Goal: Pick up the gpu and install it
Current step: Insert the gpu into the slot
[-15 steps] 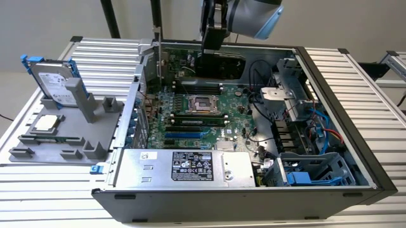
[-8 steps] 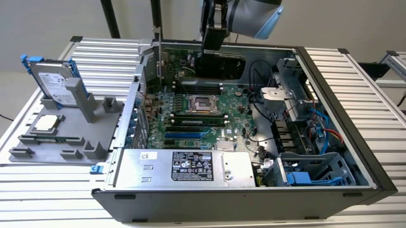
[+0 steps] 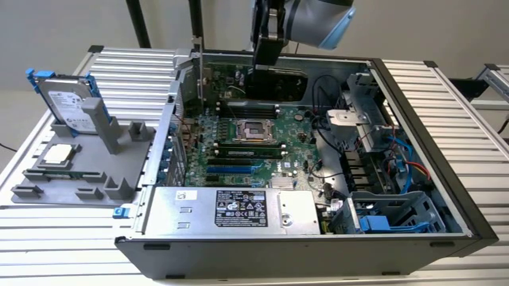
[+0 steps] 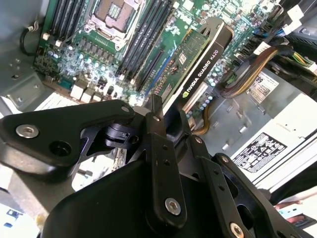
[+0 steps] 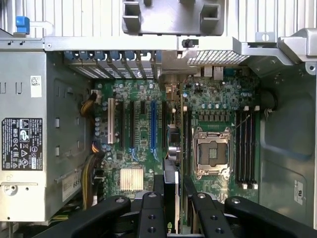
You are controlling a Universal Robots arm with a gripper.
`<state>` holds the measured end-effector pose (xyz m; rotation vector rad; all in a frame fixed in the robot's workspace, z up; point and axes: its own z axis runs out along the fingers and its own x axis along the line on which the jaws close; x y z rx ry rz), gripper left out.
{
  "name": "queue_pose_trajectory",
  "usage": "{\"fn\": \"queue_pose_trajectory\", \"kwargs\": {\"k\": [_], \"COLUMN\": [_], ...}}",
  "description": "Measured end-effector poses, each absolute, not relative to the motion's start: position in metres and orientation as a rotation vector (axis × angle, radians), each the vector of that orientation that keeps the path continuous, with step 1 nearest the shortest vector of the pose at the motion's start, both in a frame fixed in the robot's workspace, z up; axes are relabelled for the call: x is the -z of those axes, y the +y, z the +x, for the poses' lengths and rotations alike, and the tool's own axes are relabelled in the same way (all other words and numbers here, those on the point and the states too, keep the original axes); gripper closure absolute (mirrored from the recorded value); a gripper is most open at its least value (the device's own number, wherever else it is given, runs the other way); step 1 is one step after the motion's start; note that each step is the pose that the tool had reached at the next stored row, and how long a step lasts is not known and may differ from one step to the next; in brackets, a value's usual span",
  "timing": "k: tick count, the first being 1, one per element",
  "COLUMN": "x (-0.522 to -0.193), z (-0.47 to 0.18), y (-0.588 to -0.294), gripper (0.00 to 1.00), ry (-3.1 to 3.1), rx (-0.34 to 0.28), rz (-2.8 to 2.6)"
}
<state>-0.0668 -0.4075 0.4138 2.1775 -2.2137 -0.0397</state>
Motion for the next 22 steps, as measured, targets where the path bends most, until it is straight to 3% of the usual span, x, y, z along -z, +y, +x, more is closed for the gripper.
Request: {"fn": "queue_pose_trajectory", "kwargs": {"k": [22], "x": [-0.397], "z": [-0.070], "y": [-0.407], "gripper": [1.00], "ry": [-2.234], "rx": [-0.005], "rz": [2.197]}}
